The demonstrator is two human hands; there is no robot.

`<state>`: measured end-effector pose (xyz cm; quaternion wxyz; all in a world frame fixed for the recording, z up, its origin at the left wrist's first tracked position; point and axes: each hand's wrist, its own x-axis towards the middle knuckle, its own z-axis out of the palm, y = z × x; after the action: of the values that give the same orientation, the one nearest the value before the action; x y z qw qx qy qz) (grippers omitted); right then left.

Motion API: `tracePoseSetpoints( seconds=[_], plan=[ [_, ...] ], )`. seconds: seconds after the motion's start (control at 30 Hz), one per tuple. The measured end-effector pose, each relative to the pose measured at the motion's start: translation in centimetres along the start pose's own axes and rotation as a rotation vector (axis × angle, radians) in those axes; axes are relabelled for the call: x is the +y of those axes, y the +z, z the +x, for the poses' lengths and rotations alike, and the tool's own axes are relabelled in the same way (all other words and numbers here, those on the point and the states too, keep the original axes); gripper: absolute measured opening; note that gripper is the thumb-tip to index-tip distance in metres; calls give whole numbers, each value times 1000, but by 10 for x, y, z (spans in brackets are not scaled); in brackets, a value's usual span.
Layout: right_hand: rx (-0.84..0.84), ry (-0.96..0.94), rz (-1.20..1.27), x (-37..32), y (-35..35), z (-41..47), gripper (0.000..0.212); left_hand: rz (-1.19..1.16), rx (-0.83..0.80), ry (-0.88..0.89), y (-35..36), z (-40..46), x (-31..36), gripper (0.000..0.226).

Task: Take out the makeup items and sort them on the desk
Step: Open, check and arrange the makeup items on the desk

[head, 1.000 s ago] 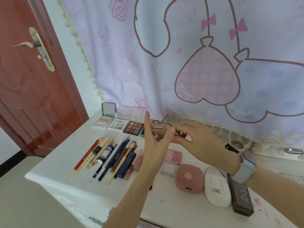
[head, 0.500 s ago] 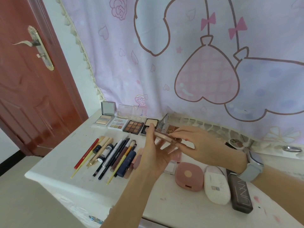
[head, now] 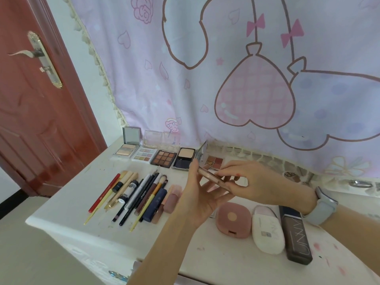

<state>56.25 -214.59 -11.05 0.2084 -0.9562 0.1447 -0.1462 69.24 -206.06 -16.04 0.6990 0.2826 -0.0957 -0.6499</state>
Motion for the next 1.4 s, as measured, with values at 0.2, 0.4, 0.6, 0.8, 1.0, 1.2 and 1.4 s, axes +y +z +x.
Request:
tracePoseSetpoints(
  seconds=[0.2, 0.4, 0.6, 0.8, 1.0, 1.2, 1.4],
  plan=[
    [72, 102, 2, 10, 0, -2, 19, 19, 34, -44, 2, 6, -6, 51],
    [163, 288, 2, 49, -19, 17, 17, 110, 29, -261, 9, 26, -2, 65],
    [228, 417, -134, 92, -36, 41, 18, 271, 197, -142, 12, 51, 4, 25],
    [166, 462, -315, 116, -25, 58, 21, 819, 319, 12, 4, 76, 8, 16],
    [163, 482, -416, 133, -17, 61, 23, 1315, 260, -3, 7, 91, 6, 34],
    [144, 435, -578, 138, -13, 69, 25, 1732, 208, 76, 5, 93, -3, 40],
    [197, 495, -574, 145, -3, 72, 21, 2058, 167, 50, -5, 94, -9, 35]
  ],
)
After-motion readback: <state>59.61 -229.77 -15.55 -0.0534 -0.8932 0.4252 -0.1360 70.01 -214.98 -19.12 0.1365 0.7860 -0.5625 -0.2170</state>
